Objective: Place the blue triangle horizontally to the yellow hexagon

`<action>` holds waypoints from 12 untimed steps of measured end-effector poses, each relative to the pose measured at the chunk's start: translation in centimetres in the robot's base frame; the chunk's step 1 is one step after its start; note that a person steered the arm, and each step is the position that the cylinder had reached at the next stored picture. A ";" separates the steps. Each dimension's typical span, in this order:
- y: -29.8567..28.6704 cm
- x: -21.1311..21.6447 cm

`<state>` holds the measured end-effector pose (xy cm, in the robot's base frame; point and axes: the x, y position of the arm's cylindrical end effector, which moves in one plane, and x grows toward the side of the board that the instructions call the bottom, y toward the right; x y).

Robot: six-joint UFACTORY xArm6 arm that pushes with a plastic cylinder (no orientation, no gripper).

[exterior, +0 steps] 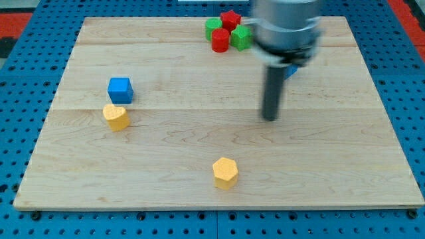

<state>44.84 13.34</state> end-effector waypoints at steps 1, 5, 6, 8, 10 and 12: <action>8.8 -7.7; -5.2 -8.0; -3.9 -10.3; -7.8 -3.1; -5.6 -5.2; -9.1 -8.4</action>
<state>36.44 4.22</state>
